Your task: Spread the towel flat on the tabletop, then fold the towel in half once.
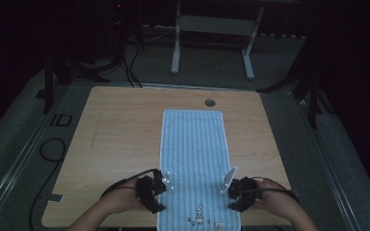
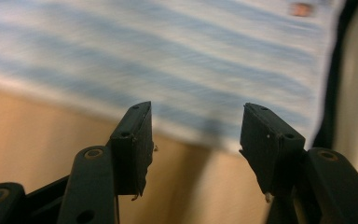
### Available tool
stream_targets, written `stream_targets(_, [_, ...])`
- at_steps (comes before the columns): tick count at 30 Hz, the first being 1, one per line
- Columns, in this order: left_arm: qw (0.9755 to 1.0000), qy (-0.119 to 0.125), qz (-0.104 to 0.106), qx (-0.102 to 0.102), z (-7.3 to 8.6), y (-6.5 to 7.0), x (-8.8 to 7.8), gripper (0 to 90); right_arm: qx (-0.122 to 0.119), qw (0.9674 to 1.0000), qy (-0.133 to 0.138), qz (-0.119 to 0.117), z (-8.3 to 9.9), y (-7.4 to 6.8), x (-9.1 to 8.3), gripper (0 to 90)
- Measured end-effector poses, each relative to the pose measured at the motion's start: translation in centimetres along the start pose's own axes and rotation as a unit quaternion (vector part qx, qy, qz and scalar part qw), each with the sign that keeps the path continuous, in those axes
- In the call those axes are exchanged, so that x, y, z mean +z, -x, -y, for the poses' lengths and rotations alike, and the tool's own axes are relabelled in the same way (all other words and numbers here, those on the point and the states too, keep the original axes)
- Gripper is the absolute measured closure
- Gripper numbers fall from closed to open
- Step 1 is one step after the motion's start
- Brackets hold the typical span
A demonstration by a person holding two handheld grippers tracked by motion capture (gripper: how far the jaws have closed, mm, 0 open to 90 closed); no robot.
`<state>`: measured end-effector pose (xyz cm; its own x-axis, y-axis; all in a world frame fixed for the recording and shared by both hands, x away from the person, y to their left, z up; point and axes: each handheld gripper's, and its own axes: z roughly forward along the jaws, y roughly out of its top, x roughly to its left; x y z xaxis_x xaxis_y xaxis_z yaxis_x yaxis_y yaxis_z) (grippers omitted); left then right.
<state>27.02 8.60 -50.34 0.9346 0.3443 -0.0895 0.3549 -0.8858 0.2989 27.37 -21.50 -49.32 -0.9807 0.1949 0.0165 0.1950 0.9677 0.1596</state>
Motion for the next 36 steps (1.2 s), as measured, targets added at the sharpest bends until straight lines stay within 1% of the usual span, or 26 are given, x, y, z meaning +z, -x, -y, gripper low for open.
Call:
stream_targets(1, [0.9999,0.002,-0.005,-0.01,0.0,-0.8,-0.4,44.5,0.005,1.0,0.004,0.004,0.1,0.9,-0.5,57.5])
stream_targets(2, [0.9998,0.002,-0.006,-0.017,0.0,-2.2,-1.0,44.5,0.012,0.9999,0.009,0.007,0.1,1.9,-0.9,56.8])
stream_targets(3, [0.9997,0.002,-0.013,-0.02,-0.1,-3.0,-1.4,44.4,0.011,0.9997,0.02,0.008,0.1,3.5,-1.4,54.5])
stream_targets(4, [0.9996,0.001,-0.017,-0.025,-0.3,-3.6,-1.7,43.8,0.013,0.9997,0.023,0.001,0.1,4.6,-1.6,52.9])
stream_targets(5, [0.9995,0.001,-0.02,-0.024,-0.4,-4.4,-2.1,41.4,0.014,0.9996,0.023,0.0,0.1,5.3,-1.6,51.6])
stream_targets(6, [0.9994,0.002,-0.021,-0.028,-0.7,-5.4,-2.4,40.6,0.006,0.9997,0.024,0.008,0.0,6.2,-1.7,51.6])
stream_targets(7, [0.9992,-0.002,-0.023,-0.033,-0.8,-6.0,-2.6,40.6,0.0,0.9997,0.025,0.007,-0.1,7.3,-1.7,51.4])
stream_targets(8, [0.9987,-0.005,-0.035,-0.037,-1.1,-6.6,-2.7,40.6,-0.002,0.9997,0.023,0.004,-0.2,8.0,-1.6,51.1])
stream_targets(9, [0.9981,-0.006,-0.05,-0.036,-1.3,-7.4,-2.9,40.6,-0.001,0.9998,0.015,0.011,-0.4,8.7,-1.5,51.2])
stream_targets(10, [0.9979,-0.007,-0.051,-0.039,-1.5,-7.9,-2.9,40.6,-0.002,0.9997,0.003,0.022,-0.7,9.6,-1.2,51.1])
stream_targets(11, [0.9976,-0.006,-0.053,-0.045,-1.8,-8.5,-2.9,40.6,-0.003,0.9997,-0.004,0.026,-0.9,10.1,-1.1,51.2])
stream_targets(12, [0.9971,-0.007,-0.06,-0.045,-2.1,-9.0,-2.9,40.6,-0.006,0.9995,-0.009,0.028,-1.1,10.7,-1.0,51.2])
stream_targets(13, [0.9969,-0.007,-0.064,-0.045,-2.4,-9.5,-2.8,40.6,-0.007,0.9995,-0.008,0.028,-1.3,11.4,-0.9,51.5])
stream_targets(15, [0.9971,-0.005,-0.059,-0.048,-2.9,-10.6,-2.4,40.6,-0.001,0.9996,-0.009,0.025,-1.9,12.7,-0.8,52.6])
stream_targets(16, [0.9969,-0.007,-0.058,-0.052,-3.3,-11.4,-2.1,40.6,-0.005,0.9995,-0.009,0.03,-2.2,13.3,-0.7,53.9])
stream_targets(17, [0.9965,-0.009,-0.063,-0.055,-3.6,-11.7,-1.9,40.6,-0.003,0.9995,-0.013,0.029,-2.6,14.1,-0.6,53.9])
stream_targets(18, [0.9957,-0.013,-0.075,-0.053,-3.9,-12.1,-1.6,40.5,-0.004,0.9995,-0.015,0.029,-2.8,14.5,-0.5,53.9])
stream_targets(19, [0.9953,-0.016,-0.081,-0.05,-4.3,-12.5,-1.2,40.6,-0.005,0.9994,-0.015,0.032,-3.2,15.0,-0.5,54.8])
stream_targets(22, [0.9948,-0.023,-0.089,-0.043,-5.7,-13.5,-0.2,40.5,-0.009,0.9993,-0.016,0.033,-4.3,16.3,0.0,55.1])
stream_targets(24, [0.9946,-0.029,-0.091,-0.04,-6.4,-14.0,0.5,40.4,-0.016,0.999,-0.018,0.037,-5.1,17.1,0.3,55.1])
stream_targets(26, [0.9946,-0.033,-0.087,-0.044,-6.8,-14.6,0.9,40.5,-0.019,0.9988,-0.021,0.039,-5.7,17.8,0.6,55.1])
stream_targets(27, [0.9943,-0.035,-0.09,-0.045,-7.0,-14.8,1.2,40.4,-0.017,0.9988,-0.022,0.039,-6.0,18.1,0.7,55.1])
stream_targets(29, [0.9942,-0.037,-0.089,-0.049,-7.3,-15.3,1.5,40.4,-0.019,0.9985,-0.022,0.047,-6.4,18.8,0.9,56.0])
stream_targets(31, [0.9937,-0.037,-0.093,-0.049,-7.5,-15.6,1.6,40.4,-0.021,0.9984,-0.026,0.045,-6.6,19.3,1.2,56.0])
stream_targets(34, [0.9944,-0.034,-0.088,-0.048,-7.6,-15.8,1.9,40.4,-0.024,0.9985,-0.034,0.037,-6.6,19.8,1.9,57.0])
stream_targets(36, [0.9942,-0.041,-0.089,-0.042,-7.6,-15.8,2.3,40.4,-0.023,0.9982,-0.046,0.032,-6.5,19.9,2.4,57.1])
